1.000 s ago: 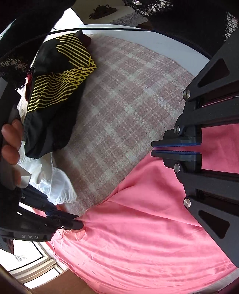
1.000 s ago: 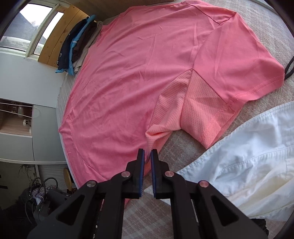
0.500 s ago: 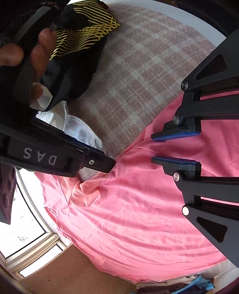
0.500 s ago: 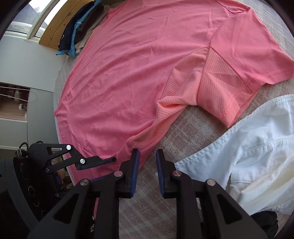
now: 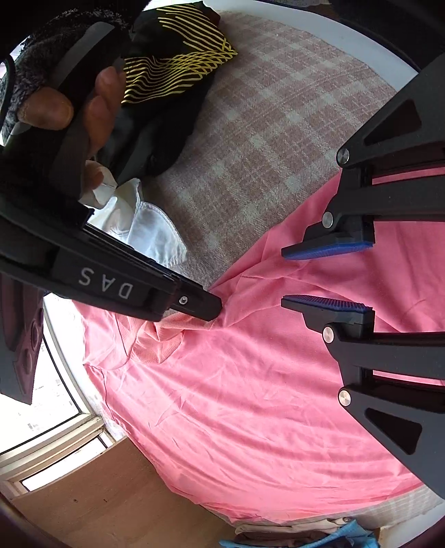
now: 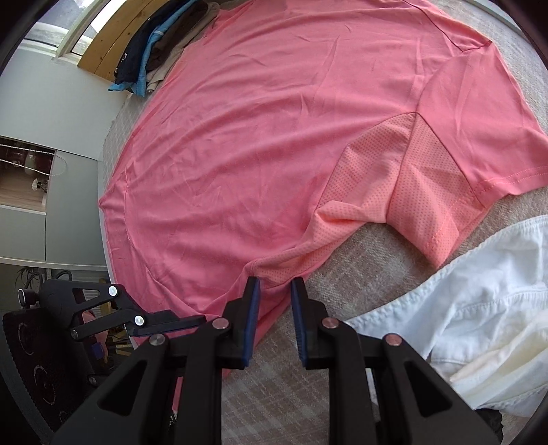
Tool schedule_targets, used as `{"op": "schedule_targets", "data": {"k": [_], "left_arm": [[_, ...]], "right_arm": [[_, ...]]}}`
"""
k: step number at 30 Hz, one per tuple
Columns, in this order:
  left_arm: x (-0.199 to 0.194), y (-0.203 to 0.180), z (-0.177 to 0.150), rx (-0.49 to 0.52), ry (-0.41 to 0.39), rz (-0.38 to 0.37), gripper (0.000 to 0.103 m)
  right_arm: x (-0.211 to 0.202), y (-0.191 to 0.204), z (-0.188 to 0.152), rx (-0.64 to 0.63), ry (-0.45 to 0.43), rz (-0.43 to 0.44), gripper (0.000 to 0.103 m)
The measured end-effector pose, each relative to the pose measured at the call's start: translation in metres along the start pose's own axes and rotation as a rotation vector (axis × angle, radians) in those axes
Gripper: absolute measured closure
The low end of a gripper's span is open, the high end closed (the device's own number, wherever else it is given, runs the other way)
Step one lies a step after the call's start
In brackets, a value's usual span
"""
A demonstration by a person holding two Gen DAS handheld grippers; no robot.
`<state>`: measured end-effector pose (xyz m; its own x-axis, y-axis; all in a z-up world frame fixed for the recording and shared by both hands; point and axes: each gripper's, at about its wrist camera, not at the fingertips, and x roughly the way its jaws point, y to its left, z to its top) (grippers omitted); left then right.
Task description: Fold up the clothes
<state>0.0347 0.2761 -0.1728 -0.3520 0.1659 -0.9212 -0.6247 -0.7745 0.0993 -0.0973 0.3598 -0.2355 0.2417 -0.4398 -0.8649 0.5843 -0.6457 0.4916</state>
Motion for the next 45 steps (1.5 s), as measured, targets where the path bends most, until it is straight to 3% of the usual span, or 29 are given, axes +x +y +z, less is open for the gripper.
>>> {"op": "schedule_targets", "data": {"k": [5,8,12,13,14,16,17,19,25,28,29,32,34,40,42,45], "left_arm": [[0.01,-0.007,0.01,-0.002,0.01,-0.043,0.08],[0.021,-0.01,0.008,0.007,0.039,-0.016,0.078],[0.025,-0.008,0.006,-0.008,0.033,-0.034,0.077],[0.025,-0.007,0.005,-0.014,0.028,-0.045,0.077],[0.025,-0.006,0.005,-0.02,0.023,-0.058,0.081],[0.023,-0.003,0.004,-0.039,0.016,-0.097,0.102],[0.021,-0.001,0.003,-0.048,0.014,-0.118,0.103],[0.014,0.0,0.002,-0.066,-0.006,-0.164,0.103],[0.005,-0.011,0.003,-0.023,-0.015,-0.142,0.103],[0.006,-0.012,0.004,-0.023,-0.012,-0.144,0.103],[0.006,-0.013,0.004,-0.023,-0.01,-0.145,0.103],[0.006,-0.015,0.006,-0.023,-0.01,-0.148,0.103],[0.006,-0.018,0.008,-0.022,-0.014,-0.152,0.103],[-0.001,-0.032,0.013,-0.028,-0.051,-0.242,0.101],[-0.008,-0.039,0.007,-0.026,-0.049,-0.243,0.087],[-0.02,-0.051,-0.01,-0.038,-0.022,-0.232,0.084]], "right_arm": [[0.001,0.003,0.002,0.013,0.005,0.029,0.083],[0.009,0.006,0.005,-0.007,0.025,-0.023,0.083],[0.01,0.008,0.006,-0.034,0.033,-0.021,0.084],[0.009,0.008,0.005,-0.039,0.036,-0.023,0.091],[0.007,0.007,0.004,-0.038,0.04,-0.025,0.098],[-0.002,0.004,0.002,-0.032,0.03,-0.018,0.098],[-0.008,0.003,0.001,-0.025,0.021,-0.009,0.098],[-0.019,-0.002,-0.001,-0.011,0.005,0.003,0.098],[-0.02,-0.014,-0.002,0.049,0.008,0.037,0.096],[-0.004,-0.015,-0.001,0.089,0.04,0.055,0.077],[0.0,-0.015,-0.001,0.086,0.045,0.048,0.076],[0.005,-0.014,0.0,0.077,0.019,0.094,0.078],[0.004,-0.015,0.0,0.079,0.012,0.099,0.1],[-0.012,-0.032,-0.01,0.111,-0.001,0.03,0.1],[-0.013,-0.033,-0.011,0.12,-0.005,0.034,0.098],[-0.015,-0.034,-0.012,0.133,-0.009,0.038,0.085]]}}
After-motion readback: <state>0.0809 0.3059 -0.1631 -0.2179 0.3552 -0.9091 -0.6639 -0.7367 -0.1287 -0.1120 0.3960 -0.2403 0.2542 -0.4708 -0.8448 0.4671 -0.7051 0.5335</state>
